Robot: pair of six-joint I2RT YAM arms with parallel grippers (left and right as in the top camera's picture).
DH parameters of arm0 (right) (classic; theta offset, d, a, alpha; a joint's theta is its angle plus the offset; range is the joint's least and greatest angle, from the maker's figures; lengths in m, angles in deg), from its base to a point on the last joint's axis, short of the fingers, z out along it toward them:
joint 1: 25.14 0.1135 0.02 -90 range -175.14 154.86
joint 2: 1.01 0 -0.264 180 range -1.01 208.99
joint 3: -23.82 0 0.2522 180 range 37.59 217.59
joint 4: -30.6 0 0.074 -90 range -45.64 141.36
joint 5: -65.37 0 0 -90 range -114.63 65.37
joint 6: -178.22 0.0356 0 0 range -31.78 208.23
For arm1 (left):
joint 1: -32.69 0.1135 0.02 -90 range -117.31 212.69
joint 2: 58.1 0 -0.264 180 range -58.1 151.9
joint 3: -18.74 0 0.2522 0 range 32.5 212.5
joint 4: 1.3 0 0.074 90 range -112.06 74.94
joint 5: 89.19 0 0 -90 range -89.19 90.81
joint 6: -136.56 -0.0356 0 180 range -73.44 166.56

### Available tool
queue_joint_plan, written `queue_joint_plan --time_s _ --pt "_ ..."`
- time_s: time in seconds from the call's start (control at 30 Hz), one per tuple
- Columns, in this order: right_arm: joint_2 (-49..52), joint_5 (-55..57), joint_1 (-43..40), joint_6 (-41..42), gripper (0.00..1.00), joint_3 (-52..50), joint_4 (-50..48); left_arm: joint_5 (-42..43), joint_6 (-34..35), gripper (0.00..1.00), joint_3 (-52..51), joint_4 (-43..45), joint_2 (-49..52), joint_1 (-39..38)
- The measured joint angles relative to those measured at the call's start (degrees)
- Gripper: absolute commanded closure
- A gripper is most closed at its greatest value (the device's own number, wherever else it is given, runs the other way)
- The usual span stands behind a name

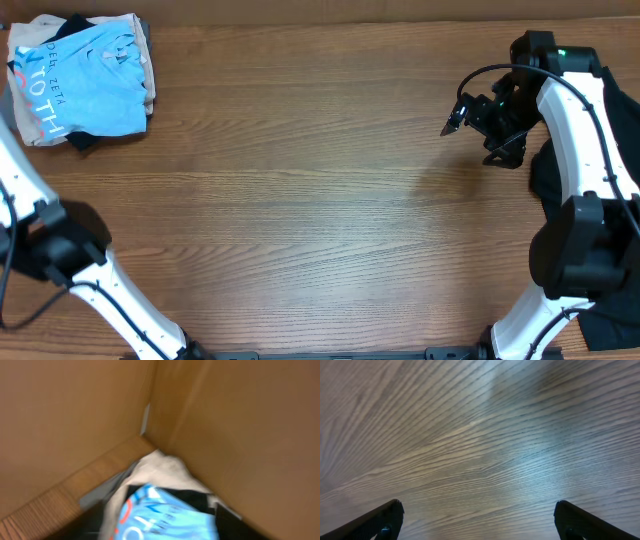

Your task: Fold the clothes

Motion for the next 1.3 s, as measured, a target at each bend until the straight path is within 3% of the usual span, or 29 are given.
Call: queue_joint_plan --time_s 0.23,0.53,0.73,0.93,1.3 --pt "-12.0 0.5 0.0 0.0 0.00 -0.3 1.6 12.3 1.3 0.00 0.3 -10.4 -13.7 0.0" --pt "-31.3 6.6 1.2 0.0 0.00 -0.7 11.6 25.6 1.5 0.00 0.3 -29.0 -17.0 0.0" --pt "-43.4 9.8 4.9 0.0 0.00 -5.9 12.0 25.2 1.5 0.00 0.3 -36.9 -17.0 0.0" --pt "-53.1 12.5 4.9 0.0 0.00 -8.4 13.7 22.9 1.5 0.00 0.3 -38.5 -17.0 0.0" --pt "-55.5 13.0 4.9 0.0 0.00 -8.7 14.2 22.0 1.5 0.00 0.3 -38.6 -17.0 0.0"
